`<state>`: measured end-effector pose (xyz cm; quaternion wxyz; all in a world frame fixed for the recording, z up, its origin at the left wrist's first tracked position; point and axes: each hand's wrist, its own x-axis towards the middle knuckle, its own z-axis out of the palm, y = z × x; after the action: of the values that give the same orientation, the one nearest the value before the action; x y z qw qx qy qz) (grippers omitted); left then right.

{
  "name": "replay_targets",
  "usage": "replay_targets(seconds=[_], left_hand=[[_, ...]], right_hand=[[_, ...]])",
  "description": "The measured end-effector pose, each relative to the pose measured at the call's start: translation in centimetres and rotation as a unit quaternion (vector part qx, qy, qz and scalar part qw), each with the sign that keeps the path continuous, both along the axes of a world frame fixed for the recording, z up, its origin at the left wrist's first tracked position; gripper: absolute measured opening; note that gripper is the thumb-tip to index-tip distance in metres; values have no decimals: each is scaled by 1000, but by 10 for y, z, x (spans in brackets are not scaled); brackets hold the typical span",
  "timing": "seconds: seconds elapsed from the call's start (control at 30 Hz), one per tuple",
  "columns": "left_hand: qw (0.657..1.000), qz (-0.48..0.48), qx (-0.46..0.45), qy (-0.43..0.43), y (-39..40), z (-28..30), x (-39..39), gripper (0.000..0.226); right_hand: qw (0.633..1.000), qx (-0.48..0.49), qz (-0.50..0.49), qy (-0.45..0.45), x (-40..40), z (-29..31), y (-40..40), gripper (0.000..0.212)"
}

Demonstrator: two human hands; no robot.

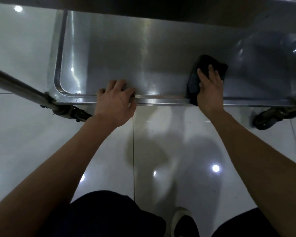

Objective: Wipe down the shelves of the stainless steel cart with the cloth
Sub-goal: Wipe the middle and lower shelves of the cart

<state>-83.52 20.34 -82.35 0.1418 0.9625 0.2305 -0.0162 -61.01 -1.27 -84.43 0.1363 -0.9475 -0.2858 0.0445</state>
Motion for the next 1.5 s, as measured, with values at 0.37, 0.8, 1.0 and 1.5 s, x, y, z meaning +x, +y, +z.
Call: replay_targets(seconds=[0.37,0.8,1.0,1.5], left_hand=[[999,-8,-21,-30,13,-1,-11,36],[991,125,49,-15,82,1,-75,33],[985,151,7,-87,89,-8,-78,36],[987,152,10,-53,90,-5,-72,37]], right_hand=[[996,-14,92,-2,-45,4,75,51],[975,-39,221,6,-109,-1,218,52],[954,-42,291,55,-135,6,293,51],[957,-45,278,65,-108,5,276,50]])
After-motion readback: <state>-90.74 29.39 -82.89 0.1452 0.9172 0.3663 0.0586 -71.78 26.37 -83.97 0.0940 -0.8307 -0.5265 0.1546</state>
